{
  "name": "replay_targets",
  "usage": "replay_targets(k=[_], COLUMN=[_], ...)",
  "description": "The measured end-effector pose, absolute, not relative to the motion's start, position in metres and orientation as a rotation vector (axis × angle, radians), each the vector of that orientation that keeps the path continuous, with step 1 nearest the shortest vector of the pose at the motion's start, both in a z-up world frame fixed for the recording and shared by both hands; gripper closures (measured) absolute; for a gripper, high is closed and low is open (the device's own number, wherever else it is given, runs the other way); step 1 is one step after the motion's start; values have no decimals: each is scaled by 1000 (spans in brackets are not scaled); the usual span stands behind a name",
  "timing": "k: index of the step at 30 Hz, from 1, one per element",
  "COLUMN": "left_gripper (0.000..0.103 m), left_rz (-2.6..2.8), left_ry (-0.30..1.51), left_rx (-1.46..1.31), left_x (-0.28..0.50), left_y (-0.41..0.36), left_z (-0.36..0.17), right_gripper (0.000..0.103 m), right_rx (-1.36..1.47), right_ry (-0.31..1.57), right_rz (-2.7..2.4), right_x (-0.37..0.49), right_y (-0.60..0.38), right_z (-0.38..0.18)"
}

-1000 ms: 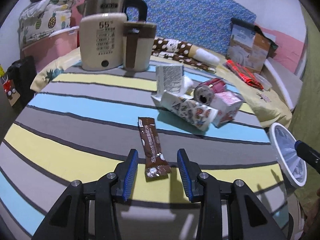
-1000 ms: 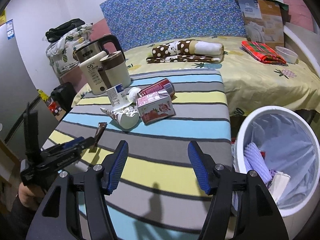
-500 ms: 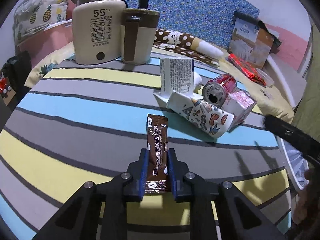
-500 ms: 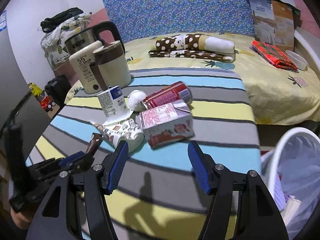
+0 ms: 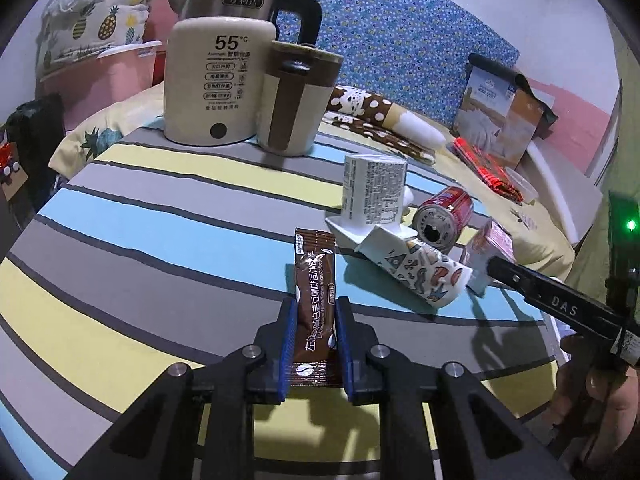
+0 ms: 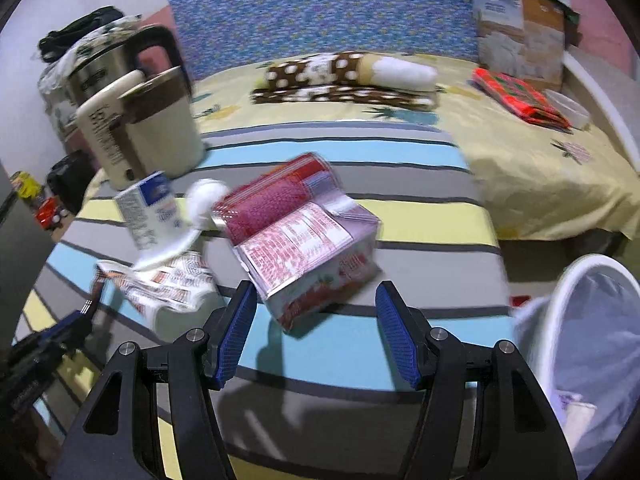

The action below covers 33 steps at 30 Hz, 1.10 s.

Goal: Collect trash
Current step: 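Grasp the brown chocolate wrapper with the left tool while the right tool grasps the pink milk carton, then carry the wrapper and milk carton over the white bin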

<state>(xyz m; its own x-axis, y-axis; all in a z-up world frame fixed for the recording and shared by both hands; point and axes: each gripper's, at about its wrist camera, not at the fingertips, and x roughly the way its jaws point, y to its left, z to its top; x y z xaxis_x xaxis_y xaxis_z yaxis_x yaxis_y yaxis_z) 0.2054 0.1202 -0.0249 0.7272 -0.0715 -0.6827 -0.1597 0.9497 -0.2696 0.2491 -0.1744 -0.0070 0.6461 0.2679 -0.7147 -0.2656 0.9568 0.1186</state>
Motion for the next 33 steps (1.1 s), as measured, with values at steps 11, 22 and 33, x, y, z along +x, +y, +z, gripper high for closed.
replay_targets(k=[11,22,33], left_gripper=[83,83,83], left_rz=[17,5,-16], left_ry=[746,752,731], left_rx=[-316,-325,-301], left_x=[201,203,192], left_y=[112,113,98], left_z=[-21,-25,-14], right_gripper=[40,64,64], right_rx=[17,38,57], right_ry=[783,785,751], right_rz=[304,259,352], right_x=[234,257,217], right_y=[-171,-167,-184], right_z=[2,-3,7])
